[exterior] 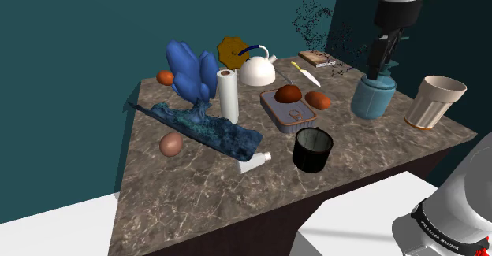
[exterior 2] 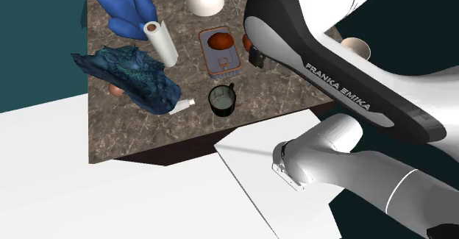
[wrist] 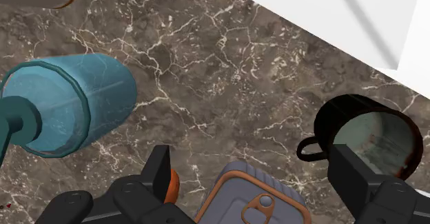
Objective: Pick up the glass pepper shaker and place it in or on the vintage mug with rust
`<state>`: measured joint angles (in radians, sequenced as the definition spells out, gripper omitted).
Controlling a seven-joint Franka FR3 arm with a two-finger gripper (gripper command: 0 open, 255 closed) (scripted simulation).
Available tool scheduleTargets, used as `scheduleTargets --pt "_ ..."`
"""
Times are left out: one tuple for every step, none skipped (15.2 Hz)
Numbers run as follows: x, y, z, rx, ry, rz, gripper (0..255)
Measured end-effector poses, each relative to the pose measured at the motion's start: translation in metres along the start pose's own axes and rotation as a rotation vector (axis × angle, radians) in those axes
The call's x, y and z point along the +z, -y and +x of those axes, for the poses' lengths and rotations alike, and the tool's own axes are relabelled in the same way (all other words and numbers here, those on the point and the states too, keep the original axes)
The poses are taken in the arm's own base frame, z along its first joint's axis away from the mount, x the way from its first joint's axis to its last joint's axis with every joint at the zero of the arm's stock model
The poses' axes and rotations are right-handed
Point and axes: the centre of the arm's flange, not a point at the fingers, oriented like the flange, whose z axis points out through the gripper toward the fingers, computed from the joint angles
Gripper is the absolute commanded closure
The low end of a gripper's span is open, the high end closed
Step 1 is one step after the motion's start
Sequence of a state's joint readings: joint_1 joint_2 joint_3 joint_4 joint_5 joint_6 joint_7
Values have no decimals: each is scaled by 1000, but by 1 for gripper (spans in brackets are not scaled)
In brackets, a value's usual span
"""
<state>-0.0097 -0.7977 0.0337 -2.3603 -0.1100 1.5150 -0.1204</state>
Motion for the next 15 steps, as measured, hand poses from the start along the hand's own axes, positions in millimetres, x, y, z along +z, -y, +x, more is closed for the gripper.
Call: scheduleTargets --pt "0 0 0 0 0 0 0" --pt "4 2 4 -18 -3 4 0" --pt "11 4 10 -45 -6 10 0" --pt "14 7 20 -77 -13 18 0" --pt "20 11 27 -112 -19 25 0" --pt "27 15 37 -148 -24 33 0" --pt "35 20 44 -184 -31 42 0" --pt "42 23 53 -221 -37 49 0" --pt "50 27 61 -258 -44 58 0" --pt "57 31 69 -295 -51 66 0" --pt "63 37 81 -333 -57 75 0" --pt "70 44 88 -370 -64 83 0" --pt "76 51 96 -407 -71 91 0" --pt "82 55 102 -443 -78 100 0" --pt "91 61 108 -481 -84 108 0"
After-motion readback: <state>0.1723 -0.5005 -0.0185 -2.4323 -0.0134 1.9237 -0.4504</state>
